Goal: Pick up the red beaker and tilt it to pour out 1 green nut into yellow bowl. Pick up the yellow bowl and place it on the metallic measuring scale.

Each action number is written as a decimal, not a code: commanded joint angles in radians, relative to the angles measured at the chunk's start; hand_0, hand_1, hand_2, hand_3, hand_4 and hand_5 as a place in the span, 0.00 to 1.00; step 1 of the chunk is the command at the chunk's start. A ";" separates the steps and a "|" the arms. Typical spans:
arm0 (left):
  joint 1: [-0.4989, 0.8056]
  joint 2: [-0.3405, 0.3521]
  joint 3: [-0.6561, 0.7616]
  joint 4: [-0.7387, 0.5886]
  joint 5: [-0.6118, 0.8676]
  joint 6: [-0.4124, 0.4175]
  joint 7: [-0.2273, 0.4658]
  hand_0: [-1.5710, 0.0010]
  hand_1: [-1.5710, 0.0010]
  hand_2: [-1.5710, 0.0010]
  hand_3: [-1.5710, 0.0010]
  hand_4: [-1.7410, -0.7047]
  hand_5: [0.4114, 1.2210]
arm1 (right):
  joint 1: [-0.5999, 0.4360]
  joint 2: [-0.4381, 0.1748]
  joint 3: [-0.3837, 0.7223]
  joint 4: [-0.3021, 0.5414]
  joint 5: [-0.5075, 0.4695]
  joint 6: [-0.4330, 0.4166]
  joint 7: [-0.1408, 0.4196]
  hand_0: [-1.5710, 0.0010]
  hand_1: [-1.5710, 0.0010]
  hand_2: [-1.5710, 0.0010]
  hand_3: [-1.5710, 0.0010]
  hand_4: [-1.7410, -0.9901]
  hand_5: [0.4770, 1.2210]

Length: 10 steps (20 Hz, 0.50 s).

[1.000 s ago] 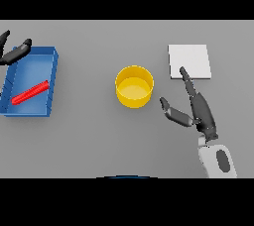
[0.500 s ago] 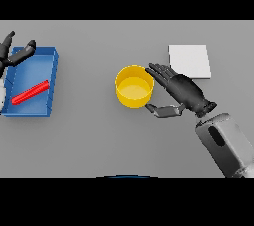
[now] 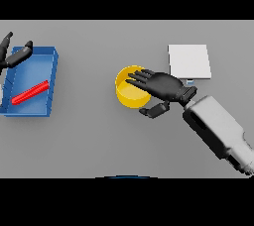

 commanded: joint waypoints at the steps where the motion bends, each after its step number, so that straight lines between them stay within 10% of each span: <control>1: -0.009 0.006 0.003 0.014 0.000 -0.006 0.002 1.00 1.00 1.00 1.00 0.90 0.35 | -0.017 0.005 0.011 0.019 0.002 0.013 -0.013 1.00 1.00 1.00 1.00 0.78 0.23; 10: -0.003 0.014 0.000 0.005 -0.008 -0.008 -0.017 1.00 1.00 1.00 1.00 0.91 0.36 | -0.140 0.052 0.109 0.195 0.066 0.104 -0.016 1.00 1.00 1.00 1.00 0.75 0.26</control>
